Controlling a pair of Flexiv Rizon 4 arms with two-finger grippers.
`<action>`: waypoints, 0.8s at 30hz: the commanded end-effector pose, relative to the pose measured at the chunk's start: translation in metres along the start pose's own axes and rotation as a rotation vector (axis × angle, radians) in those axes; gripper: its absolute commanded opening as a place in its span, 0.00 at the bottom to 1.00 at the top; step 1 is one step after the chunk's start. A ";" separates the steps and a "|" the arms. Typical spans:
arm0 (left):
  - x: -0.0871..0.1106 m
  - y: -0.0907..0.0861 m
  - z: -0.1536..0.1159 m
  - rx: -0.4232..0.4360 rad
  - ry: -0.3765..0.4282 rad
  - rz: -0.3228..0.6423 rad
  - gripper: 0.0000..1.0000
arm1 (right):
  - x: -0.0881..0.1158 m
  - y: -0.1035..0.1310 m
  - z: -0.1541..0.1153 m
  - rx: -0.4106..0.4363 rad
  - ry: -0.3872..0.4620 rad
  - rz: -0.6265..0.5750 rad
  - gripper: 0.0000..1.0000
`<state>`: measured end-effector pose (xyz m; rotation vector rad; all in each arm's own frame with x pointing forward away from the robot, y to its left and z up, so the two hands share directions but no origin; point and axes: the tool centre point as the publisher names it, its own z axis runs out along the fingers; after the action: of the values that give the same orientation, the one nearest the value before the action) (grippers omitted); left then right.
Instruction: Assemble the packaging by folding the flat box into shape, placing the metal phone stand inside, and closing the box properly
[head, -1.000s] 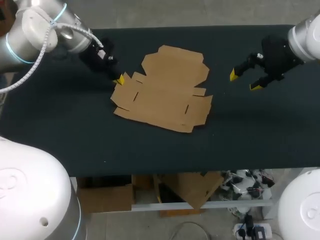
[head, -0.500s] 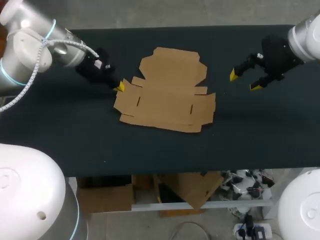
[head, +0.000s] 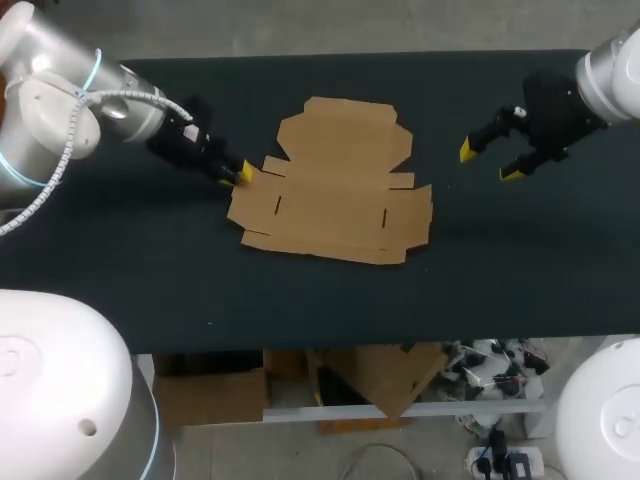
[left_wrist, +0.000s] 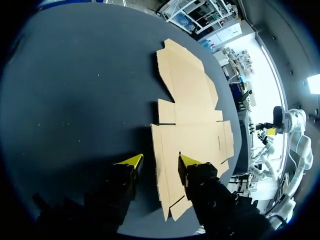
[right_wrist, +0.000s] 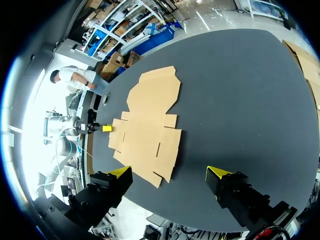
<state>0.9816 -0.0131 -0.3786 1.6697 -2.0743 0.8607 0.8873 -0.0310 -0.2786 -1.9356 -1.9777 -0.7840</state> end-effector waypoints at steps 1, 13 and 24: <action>-0.001 -0.010 -0.013 0.003 -0.026 0.010 1.00 | 0.000 0.000 -0.001 0.002 -0.001 0.000 1.00; -0.017 -0.049 -0.018 -0.192 0.052 0.101 1.00 | 0.000 0.000 -0.001 0.002 -0.001 0.000 1.00; -0.006 -0.032 -0.006 -0.266 0.052 0.151 1.00 | 0.000 0.000 -0.001 0.002 -0.001 0.000 1.00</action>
<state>1.0115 -0.0034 -0.3693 1.3754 -2.1771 0.7136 0.8872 -0.0310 -0.2786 -1.9355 -1.9778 -0.7839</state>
